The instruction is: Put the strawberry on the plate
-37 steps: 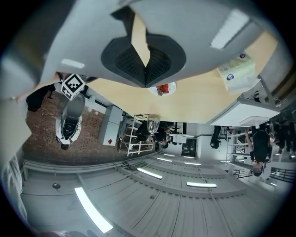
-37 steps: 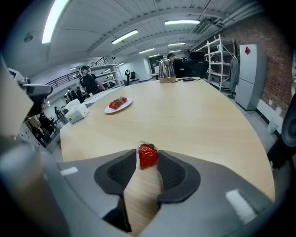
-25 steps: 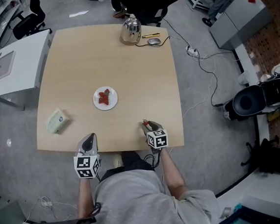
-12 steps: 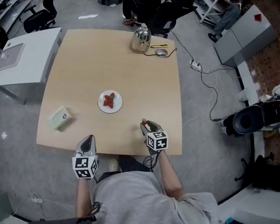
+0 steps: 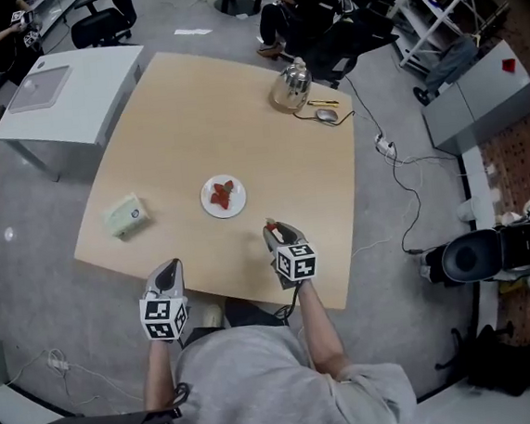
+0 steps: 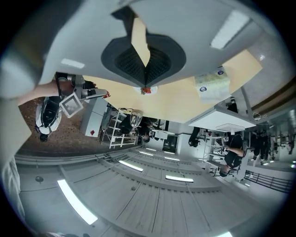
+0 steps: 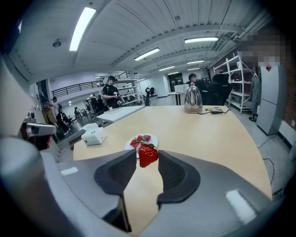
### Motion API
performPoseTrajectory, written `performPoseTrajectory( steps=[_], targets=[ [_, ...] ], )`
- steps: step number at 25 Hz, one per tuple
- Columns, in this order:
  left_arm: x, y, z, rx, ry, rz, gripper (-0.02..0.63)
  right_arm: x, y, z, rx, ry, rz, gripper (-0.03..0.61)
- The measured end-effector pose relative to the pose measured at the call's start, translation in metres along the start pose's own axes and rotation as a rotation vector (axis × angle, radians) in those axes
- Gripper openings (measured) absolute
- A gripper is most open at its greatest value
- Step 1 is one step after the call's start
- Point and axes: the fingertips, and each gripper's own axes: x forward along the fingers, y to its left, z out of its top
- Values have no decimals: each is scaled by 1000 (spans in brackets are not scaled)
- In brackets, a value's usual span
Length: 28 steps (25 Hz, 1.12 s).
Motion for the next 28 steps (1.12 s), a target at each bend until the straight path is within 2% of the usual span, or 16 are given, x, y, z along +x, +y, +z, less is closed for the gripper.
performPoseTrajectory(
  steps=[9,19,28],
  targets=[
    [-11,22,-5,-45,1,85,20,37,13,24,-73,22,65,153],
    [-13,35,-8,-70,9,133,20,80,20,38,-104,49,114,153],
    [-17,48,-10,-102,21,190,20,123,18,27,-115,132,145,153]
  ],
)
